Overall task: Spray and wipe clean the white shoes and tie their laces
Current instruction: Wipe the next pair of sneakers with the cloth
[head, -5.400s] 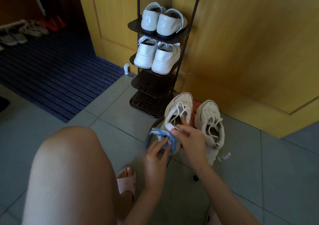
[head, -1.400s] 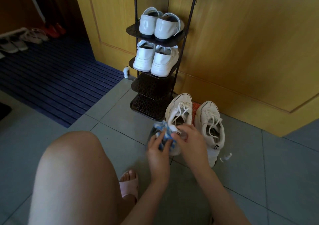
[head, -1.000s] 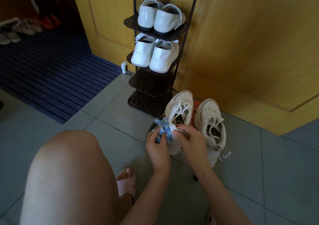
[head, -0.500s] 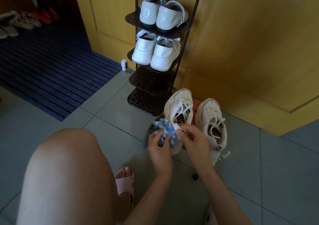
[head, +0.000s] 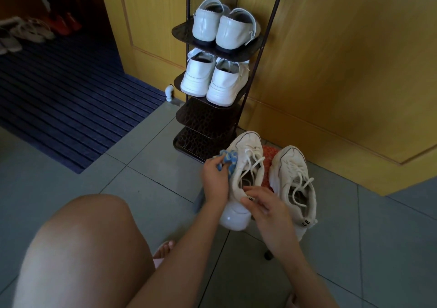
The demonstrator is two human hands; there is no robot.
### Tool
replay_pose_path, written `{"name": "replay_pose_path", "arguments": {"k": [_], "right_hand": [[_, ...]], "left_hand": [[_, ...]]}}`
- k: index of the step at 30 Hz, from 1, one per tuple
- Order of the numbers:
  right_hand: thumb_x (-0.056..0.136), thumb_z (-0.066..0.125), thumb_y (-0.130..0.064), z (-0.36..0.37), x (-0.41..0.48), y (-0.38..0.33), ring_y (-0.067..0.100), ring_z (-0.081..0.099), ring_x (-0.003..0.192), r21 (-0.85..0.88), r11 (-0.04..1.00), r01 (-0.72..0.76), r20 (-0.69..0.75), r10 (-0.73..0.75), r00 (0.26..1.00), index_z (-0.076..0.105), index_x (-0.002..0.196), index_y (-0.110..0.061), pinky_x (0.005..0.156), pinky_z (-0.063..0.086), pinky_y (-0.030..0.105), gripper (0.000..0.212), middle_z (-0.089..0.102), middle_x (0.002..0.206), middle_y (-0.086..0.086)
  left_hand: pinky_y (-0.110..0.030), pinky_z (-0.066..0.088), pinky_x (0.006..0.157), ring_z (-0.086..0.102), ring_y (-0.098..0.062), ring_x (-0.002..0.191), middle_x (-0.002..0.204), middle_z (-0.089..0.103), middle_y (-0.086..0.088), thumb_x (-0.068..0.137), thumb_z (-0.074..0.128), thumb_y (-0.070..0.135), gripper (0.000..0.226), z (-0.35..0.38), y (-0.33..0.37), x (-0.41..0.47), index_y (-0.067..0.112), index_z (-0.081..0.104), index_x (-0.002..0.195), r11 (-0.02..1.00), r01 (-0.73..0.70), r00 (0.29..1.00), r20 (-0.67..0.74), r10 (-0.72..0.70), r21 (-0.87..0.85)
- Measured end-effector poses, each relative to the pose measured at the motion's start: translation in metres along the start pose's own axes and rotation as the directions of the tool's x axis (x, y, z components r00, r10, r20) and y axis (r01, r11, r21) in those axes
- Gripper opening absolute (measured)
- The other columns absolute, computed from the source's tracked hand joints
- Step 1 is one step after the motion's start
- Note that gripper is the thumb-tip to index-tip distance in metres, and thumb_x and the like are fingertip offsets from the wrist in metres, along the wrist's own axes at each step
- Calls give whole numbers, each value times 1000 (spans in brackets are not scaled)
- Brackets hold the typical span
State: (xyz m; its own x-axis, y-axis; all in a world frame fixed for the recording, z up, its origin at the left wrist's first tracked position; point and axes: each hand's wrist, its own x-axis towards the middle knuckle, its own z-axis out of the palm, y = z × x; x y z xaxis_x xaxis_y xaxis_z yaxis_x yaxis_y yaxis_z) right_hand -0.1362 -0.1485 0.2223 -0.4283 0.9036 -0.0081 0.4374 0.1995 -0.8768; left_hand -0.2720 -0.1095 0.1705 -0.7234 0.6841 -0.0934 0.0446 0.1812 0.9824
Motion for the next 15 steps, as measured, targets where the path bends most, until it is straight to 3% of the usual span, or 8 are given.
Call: {"name": "replay_pose_path", "arguments": {"k": [6,8,12,15], "right_hand": [[86,65,-14,0,2,2,-3,58,103,57,997,-45,0,45,999,70,95,-23,85,45,13,13,63,104,-20],[86,65,-15,0,2,2,-2,58,103,64,997,-51,6,51,999,69,92,-28,86,46,15,15,61,105,-24],[86,65,-18,3,0,1,-1,57,105,58,996,-72,-16,74,997,67,88,-37,91,48,24,18,59,109,-25],[86,65,-26,0,-3,0,-3,55,109,48,994,-96,-11,97,995,67,93,-41,93,49,26,17,59,113,-24]], "left_hand": [[-18,44,77,60,-16,95,105,64,-4,88,60,9,24,13,-6,38,5,67,111,1000,16,1000,25,-16,-1],[-17,45,75,62,-17,93,103,68,-7,88,60,7,22,17,-4,49,6,68,108,1000,3,999,44,-4,31],[-5,38,57,55,-8,80,98,68,-8,88,58,4,21,19,-6,62,2,68,106,995,20,999,43,-24,98],[-12,37,64,58,-17,91,107,67,-14,87,62,5,23,13,0,79,-1,67,109,986,-21,997,75,9,166]]}}
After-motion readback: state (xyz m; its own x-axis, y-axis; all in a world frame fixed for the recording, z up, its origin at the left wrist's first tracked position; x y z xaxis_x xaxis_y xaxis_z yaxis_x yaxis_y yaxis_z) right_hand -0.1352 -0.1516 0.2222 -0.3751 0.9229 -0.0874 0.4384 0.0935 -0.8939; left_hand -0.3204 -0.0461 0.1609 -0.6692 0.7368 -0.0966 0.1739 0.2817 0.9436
